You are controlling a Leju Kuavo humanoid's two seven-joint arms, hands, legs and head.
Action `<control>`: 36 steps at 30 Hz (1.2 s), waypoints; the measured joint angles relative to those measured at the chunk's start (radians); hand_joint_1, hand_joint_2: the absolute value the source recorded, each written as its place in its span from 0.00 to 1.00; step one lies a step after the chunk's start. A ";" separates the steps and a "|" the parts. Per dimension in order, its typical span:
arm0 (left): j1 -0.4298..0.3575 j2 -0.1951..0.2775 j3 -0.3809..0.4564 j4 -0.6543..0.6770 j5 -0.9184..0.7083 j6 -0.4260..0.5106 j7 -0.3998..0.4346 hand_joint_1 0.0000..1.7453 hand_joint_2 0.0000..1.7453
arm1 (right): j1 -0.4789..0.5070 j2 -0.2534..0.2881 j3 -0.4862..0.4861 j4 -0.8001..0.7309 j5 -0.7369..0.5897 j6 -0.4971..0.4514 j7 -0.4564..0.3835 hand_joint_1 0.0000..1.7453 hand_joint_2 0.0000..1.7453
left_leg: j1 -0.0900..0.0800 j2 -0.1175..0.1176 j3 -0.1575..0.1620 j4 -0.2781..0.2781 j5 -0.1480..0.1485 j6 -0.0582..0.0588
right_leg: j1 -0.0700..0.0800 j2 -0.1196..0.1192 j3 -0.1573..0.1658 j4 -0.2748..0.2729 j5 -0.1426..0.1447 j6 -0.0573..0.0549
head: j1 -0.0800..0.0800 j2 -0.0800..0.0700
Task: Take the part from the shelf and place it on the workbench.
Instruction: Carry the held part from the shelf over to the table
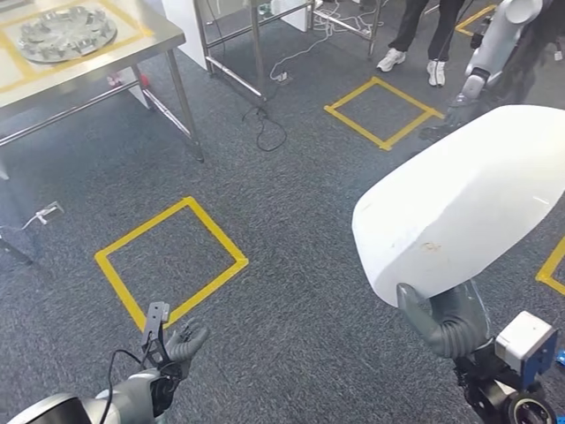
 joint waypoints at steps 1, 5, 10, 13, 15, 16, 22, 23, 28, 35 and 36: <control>0.001 0.002 0.000 0.000 0.000 0.000 0.000 0.00 1.00 | -0.001 0.000 0.001 0.000 0.000 0.001 0.000 1.00 1.00 | 0.001 -0.011 -0.005 -0.001 0.005 -0.008 | 0.001 -0.005 0.004 -0.007 -0.002 -0.001 | 0.000 0.000; 0.005 0.012 0.000 0.000 0.000 -0.001 0.000 0.00 1.00 | -0.008 0.005 0.006 0.001 -0.001 0.002 -0.001 1.00 1.00 | -0.002 0.033 -0.045 0.065 -0.033 -0.030 | -0.008 -0.055 0.017 -0.032 0.008 -0.016 | -0.007 0.000; 0.007 0.014 0.000 0.000 0.002 0.000 0.000 0.00 1.00 | -0.009 0.007 0.008 0.007 -0.003 0.007 -0.005 1.00 1.00 | 0.002 0.097 -0.155 0.290 -0.110 -0.045 | 0.000 -0.116 0.016 -0.033 0.008 -0.020 | -0.018 0.000; 0.006 0.017 0.000 0.000 0.006 0.001 -0.002 0.00 1.00 | -0.016 0.010 0.010 0.014 -0.002 0.022 -0.022 1.00 1.00 | -0.001 0.134 -0.039 0.085 -0.025 -0.037 | 0.003 -0.144 0.018 -0.032 0.003 -0.013 | -0.023 0.000; 0.003 0.018 0.000 0.000 0.007 0.003 -0.003 0.00 1.00 | -0.027 0.014 0.010 0.024 -0.002 0.032 -0.034 1.00 1.00 | -0.007 0.155 0.006 0.001 -0.006 -0.023 | 0.010 -0.158 0.019 -0.030 -0.002 -0.003 | -0.022 0.000; 0.002 0.018 0.000 0.000 0.007 0.005 -0.004 0.00 1.00 | -0.034 0.016 0.011 0.030 -0.002 0.035 -0.038 1.00 1.00 | -0.011 0.151 0.008 -0.007 -0.008 -0.016 | 0.013 -0.165 0.020 -0.029 -0.004 0.002 | -0.021 0.000; -0.005 0.014 0.000 0.000 0.003 0.018 0.009 0.00 1.00 | -0.053 0.021 0.006 0.061 -0.006 0.043 -0.047 1.00 1.00 | -0.003 0.096 0.010 -0.012 -0.003 0.018 | 0.004 -0.097 -0.068 0.174 -0.119 0.024 | -0.006 0.000; -0.006 0.013 0.000 0.000 0.003 0.019 0.010 0.00 1.00 | -0.053 0.021 0.005 0.067 -0.007 0.046 -0.049 1.00 1.00 | -0.004 0.085 0.010 -0.012 -0.003 0.020 | 0.003 -0.088 -0.103 0.246 -0.145 0.025 | -0.004 0.000; -0.007 0.006 0.000 0.000 0.003 0.021 0.011 0.00 1.00 | -0.062 0.021 0.003 0.098 -0.010 0.059 -0.058 1.00 1.00 | -0.006 0.021 0.015 -0.007 -0.005 0.016 | 0.002 -0.046 -0.052 0.098 -0.020 0.012 | -0.002 0.000; -0.007 0.007 0.000 0.000 0.004 0.022 0.010 0.00 1.00 | -0.074 0.024 0.002 0.121 -0.011 0.060 -0.063 1.00 1.00 | -0.005 0.025 -0.027 0.038 -0.021 -0.020 | -0.004 -0.048 0.012 -0.030 0.012 -0.010 | -0.006 0.000; -0.009 0.008 0.000 0.000 0.004 0.022 0.010 0.00 1.00 | -0.075 0.025 0.002 0.124 -0.011 0.060 -0.063 1.00 1.00 | -0.005 0.056 -0.053 0.091 -0.049 -0.023 | -0.004 -0.061 0.014 -0.034 0.014 -0.014 | -0.011 0.000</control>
